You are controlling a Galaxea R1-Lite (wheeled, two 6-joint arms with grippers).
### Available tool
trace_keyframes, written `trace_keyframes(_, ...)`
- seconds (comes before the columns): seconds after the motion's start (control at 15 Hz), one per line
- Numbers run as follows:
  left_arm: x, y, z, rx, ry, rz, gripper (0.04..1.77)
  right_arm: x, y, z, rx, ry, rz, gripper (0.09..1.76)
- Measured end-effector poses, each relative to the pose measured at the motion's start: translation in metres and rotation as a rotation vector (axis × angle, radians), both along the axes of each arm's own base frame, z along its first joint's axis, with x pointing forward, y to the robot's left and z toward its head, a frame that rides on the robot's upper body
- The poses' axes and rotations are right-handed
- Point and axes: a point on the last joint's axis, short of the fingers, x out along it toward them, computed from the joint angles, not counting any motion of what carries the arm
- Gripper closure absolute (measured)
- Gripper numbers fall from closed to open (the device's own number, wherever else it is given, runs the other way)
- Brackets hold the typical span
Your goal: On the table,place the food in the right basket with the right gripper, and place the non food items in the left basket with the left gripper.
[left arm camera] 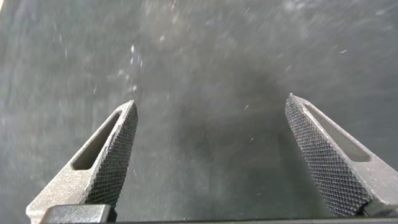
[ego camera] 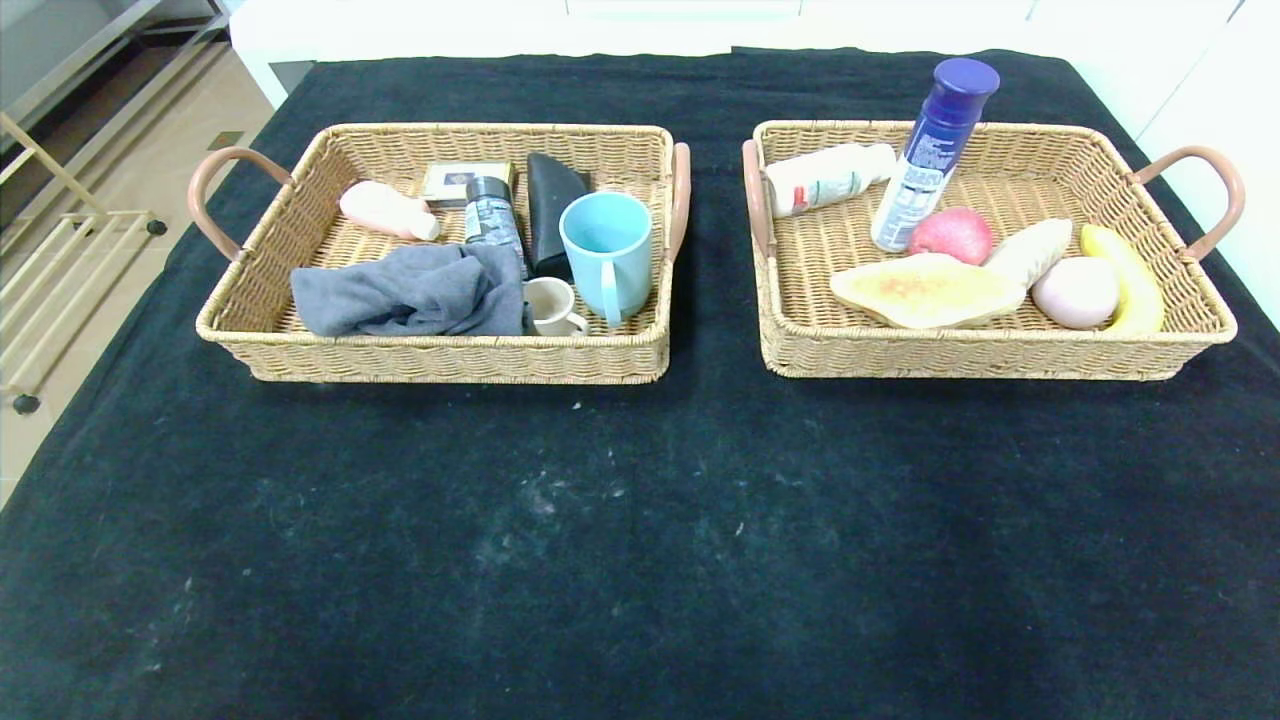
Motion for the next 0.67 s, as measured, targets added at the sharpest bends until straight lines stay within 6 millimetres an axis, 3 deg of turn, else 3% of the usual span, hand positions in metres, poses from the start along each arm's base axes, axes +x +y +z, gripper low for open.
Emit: trace_keyframes(0.67, 0.0060, 0.0014, -0.0116, -0.107, -0.001, 0.063, 0.09, 0.0002, -0.0005, -0.0013, 0.091, 0.014, -0.023, 0.15)
